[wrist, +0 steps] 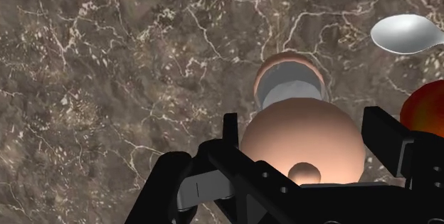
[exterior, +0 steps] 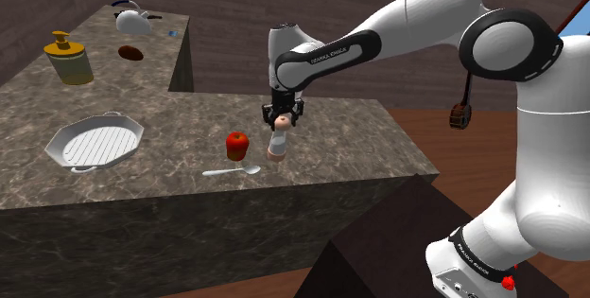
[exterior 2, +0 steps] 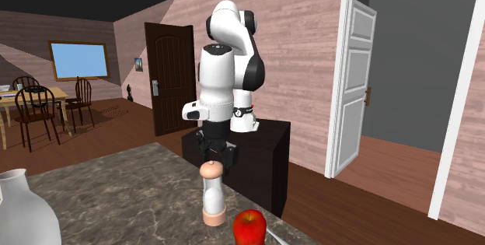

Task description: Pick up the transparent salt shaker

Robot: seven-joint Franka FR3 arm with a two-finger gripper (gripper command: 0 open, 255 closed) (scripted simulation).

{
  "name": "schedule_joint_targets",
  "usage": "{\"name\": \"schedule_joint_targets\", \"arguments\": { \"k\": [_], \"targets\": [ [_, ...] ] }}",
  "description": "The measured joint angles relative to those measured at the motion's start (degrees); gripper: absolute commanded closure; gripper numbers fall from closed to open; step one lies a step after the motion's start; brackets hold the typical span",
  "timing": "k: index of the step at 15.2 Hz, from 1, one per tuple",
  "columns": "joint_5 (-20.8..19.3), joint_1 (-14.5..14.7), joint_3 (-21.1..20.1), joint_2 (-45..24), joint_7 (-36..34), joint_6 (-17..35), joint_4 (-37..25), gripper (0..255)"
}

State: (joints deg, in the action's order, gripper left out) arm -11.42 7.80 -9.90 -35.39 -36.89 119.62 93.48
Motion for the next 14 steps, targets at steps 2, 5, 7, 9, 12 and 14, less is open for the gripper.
{"name": "schedule_joint_targets", "arguments": {
  "k": [2, 5, 7, 9, 12, 14],
  "targets": [
    [0.17, -0.08, -0.08, 0.62, 0.20, -1.02, -0.39, 255],
    [0.45, -0.07, -0.27, 1.67, 0.38, -2.70, -1.04, 255],
    [0.68, -0.11, -0.42, 2.73, 0.49, -3.85, -1.15, 255],
    [0.87, -0.23, -0.50, 3.56, 0.74, -4.93, -1.42, 255],
    [1.10, -0.26, -0.61, 4.30, 1.00, -6.68, -2.45, 255],
    [1.25, -0.32, -0.68, 5.03, 1.15, -7.55, -2.63, 255]
  ]
}}
